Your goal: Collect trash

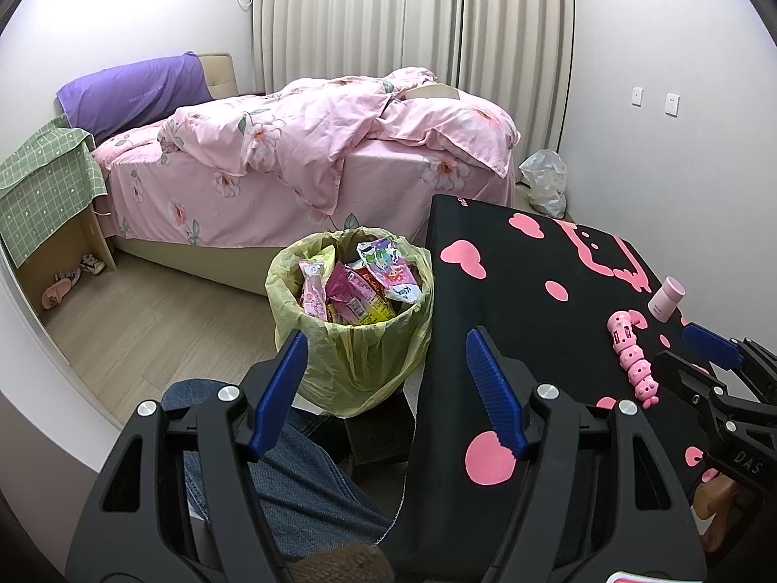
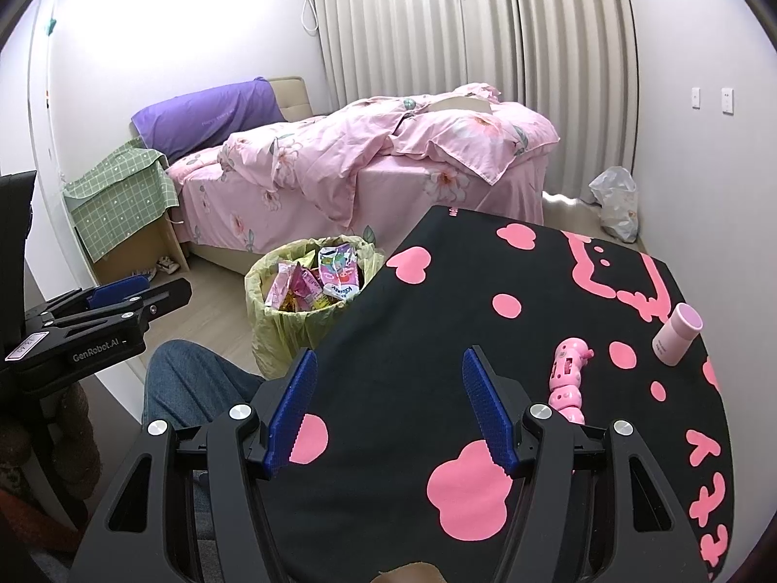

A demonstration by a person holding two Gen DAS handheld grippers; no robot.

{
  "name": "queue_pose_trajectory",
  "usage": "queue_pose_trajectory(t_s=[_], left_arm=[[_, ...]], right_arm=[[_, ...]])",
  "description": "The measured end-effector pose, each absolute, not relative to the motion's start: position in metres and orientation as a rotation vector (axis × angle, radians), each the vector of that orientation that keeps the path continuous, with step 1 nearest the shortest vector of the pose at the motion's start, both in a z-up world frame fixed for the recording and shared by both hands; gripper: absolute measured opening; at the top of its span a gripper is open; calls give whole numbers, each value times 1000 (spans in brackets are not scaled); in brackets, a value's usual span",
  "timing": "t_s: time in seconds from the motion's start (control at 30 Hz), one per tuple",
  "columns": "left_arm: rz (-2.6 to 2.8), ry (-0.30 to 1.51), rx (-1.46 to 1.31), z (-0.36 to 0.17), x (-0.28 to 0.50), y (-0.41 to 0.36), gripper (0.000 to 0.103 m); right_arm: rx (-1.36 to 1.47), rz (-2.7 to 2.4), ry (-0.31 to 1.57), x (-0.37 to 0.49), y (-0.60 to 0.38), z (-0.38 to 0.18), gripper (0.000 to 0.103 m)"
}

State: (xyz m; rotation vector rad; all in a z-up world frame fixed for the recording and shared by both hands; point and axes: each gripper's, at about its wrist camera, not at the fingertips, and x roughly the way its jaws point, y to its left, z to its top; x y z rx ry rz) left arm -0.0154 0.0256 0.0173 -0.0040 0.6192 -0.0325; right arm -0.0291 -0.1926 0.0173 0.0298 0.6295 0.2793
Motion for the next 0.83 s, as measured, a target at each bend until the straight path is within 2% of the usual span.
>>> queue_pose_trajectory(t_s=[0.5, 0.7, 0.73, 0.77, 0.83], left_arm=[[-31, 606, -1, 21, -18, 19, 64], [-78, 681, 3, 16, 6, 0, 64], [-88, 687, 9, 14, 10, -6, 64], [-108, 691, 15, 12, 19, -14, 64], [-140, 700, 19, 4, 35, -31, 65]], right_arm=[[27, 279, 632, -29, -193, 17, 59], [38, 278, 641, -22, -213, 20, 59], [56, 265, 646, -17, -229, 21, 61], [58, 260, 656, -12, -235, 20, 70], [43, 248, 696, 3, -258, 9, 73]])
